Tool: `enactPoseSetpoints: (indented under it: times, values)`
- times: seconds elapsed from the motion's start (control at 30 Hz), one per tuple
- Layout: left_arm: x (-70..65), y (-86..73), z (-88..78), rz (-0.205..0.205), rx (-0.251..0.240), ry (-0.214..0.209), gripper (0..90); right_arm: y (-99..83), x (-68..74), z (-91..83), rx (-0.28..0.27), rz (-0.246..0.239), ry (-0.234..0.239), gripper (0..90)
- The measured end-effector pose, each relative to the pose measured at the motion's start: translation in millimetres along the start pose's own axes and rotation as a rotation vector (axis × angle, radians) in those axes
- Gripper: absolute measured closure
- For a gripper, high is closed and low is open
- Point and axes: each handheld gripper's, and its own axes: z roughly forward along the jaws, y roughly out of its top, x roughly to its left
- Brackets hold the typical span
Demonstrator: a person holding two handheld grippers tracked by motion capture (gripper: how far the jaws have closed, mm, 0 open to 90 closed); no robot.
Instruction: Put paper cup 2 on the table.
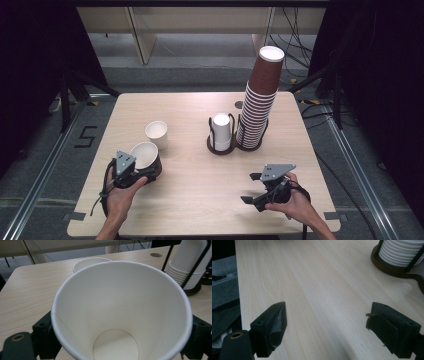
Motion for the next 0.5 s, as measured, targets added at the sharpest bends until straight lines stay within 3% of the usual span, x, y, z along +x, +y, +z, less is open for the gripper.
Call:
enactPoseSetpoints:
  times: [0.17, 0.5]
  values:
    - [2.7, 1.7, 9.2, -0.021, 0.021, 0.007, 11.4, -1.0, 1.0, 0.2, 0.007, -0.002, 0.002, 16.1]
    - [0.8, 1.9, 24.3, 0.004, 0.041, 0.022, 11.1, -2.0, 2.1, 2.1, 0.013, -0.007, 0.008, 16.2]
